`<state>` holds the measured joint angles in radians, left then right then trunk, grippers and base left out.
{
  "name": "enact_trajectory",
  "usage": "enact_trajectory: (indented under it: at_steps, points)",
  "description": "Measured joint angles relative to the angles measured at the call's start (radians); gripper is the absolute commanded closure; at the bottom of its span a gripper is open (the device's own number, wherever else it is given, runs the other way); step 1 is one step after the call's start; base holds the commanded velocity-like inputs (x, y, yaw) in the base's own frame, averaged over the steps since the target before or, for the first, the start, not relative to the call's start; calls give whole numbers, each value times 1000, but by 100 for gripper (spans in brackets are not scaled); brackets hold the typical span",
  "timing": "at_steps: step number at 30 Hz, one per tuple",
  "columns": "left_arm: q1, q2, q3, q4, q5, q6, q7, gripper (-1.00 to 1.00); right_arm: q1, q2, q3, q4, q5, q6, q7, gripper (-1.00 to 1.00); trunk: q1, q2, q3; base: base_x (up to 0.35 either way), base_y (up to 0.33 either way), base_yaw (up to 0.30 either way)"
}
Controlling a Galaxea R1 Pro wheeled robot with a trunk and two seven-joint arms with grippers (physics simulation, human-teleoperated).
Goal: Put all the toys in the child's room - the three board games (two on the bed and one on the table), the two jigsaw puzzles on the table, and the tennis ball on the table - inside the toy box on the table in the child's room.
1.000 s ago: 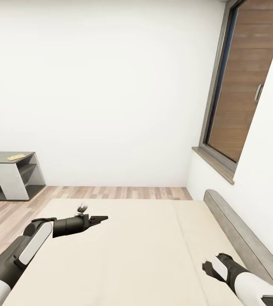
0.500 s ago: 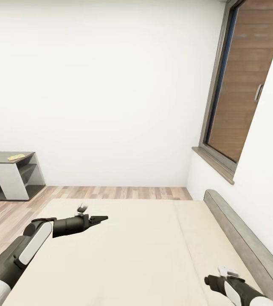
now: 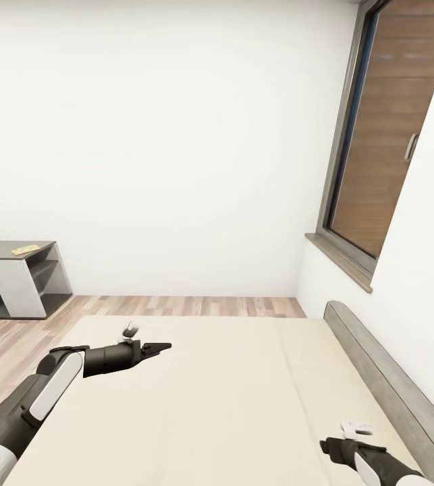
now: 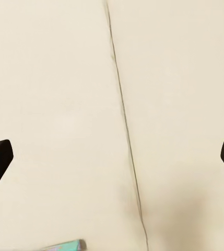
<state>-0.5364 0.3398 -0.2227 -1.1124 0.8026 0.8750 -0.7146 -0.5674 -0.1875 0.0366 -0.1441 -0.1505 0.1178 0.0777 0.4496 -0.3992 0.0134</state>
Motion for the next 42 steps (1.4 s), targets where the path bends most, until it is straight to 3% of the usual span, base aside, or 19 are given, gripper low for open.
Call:
enact_trajectory:
  at_steps: [7,11,17,23,30,36,42]
  points:
    - [0,0,0,0,0,0,0,-100,7,5,2,0,31,-1,56,-100,0,0,0,0,0,0]
    - [0,0,0,0,0,0,0,-100,22,8,1,0,97,2,155,-100,0,0,0,0,0,0]
    - [0,0,0,0,0,0,0,-100,28,11,0,3,134,10,247,-100,0,0,0,0,0,0]
    - [0,0,0,0,0,1,0,-100,29,13,0,16,138,34,260,-100,0,0,0,0,0,0]
    - [0,0,0,0,0,1,0,-100,29,18,0,21,139,119,258,-100,0,0,0,0,0,0]
    - [0,0,0,0,0,0,0,-100,29,52,-1,21,138,182,251,-100,0,0,0,0,0,0]
    - [0,0,0,0,0,0,0,-100,29,69,-2,21,134,204,223,-100,0,0,0,0,0,0]
